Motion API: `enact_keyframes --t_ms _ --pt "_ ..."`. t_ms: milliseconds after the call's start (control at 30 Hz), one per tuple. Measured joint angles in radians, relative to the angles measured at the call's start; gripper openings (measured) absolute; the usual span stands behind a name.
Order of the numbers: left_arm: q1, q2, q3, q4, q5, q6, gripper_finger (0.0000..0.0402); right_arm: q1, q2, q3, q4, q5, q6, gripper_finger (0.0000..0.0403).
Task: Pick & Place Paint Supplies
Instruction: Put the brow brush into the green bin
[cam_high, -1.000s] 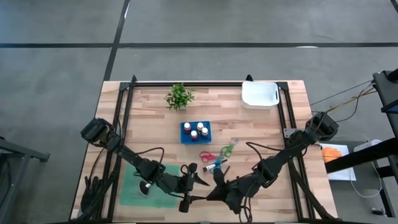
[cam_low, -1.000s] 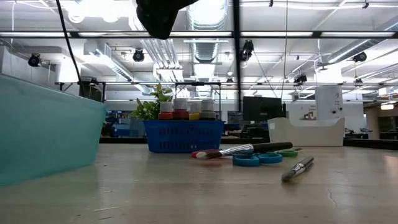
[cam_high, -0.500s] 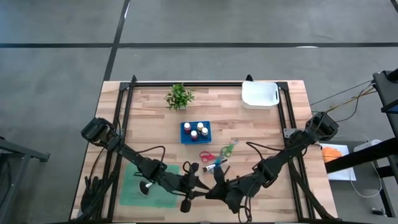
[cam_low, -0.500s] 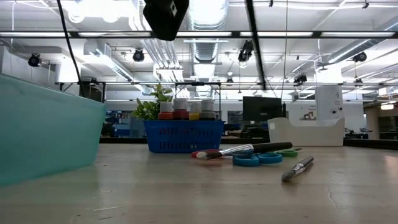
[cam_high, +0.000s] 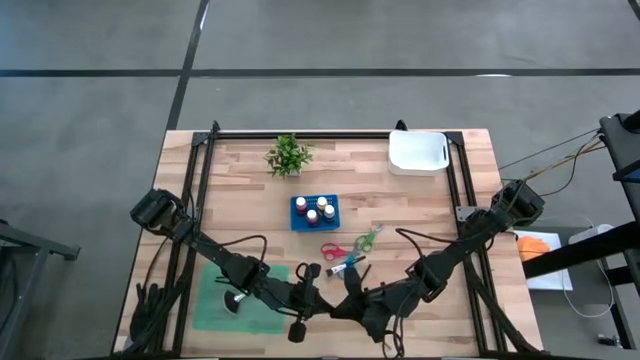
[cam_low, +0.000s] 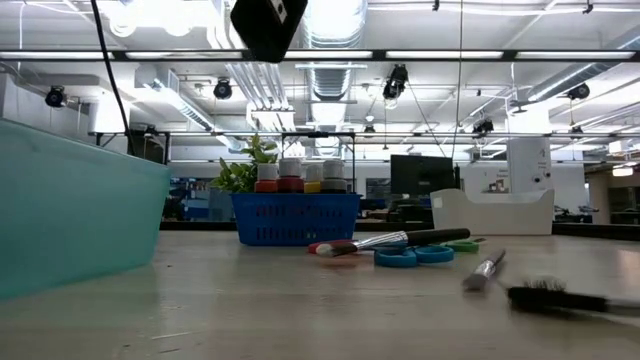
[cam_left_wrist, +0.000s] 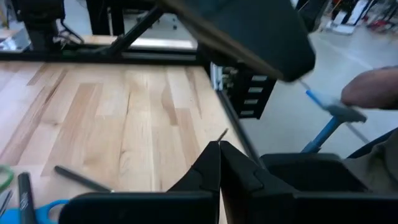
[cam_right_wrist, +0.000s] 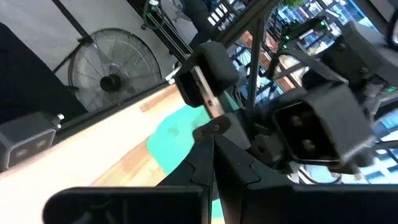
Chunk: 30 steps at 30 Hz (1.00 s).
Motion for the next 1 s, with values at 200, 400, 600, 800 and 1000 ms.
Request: enact_keyframes --t_ms 200,400,600,800,1000 --pt "-0.002 0.000 0.000 -0.050 0.002 0.006 0.0001 0.044 -0.004 0.000 -0.093 0.103 0.062 0.0008" --pt "-0.011 0.000 0.000 -0.116 0.011 0.016 0.0001 0.109 -0.004 -0.012 -0.322 0.237 0.433 0.0008" --pt "-0.020 0.000 0.000 -0.131 0.015 0.027 0.0056 0.129 -0.002 -0.045 -0.441 0.194 0.890 0.0008" --pt "-0.048 -0.001 0.000 -0.132 -0.029 0.176 0.0138 0.101 0.006 -0.051 -0.443 0.127 1.001 0.0033" --pt "-0.095 -0.036 0.000 -0.207 -0.080 0.211 0.0171 0.069 0.023 -0.057 -0.437 0.115 1.045 0.0123"
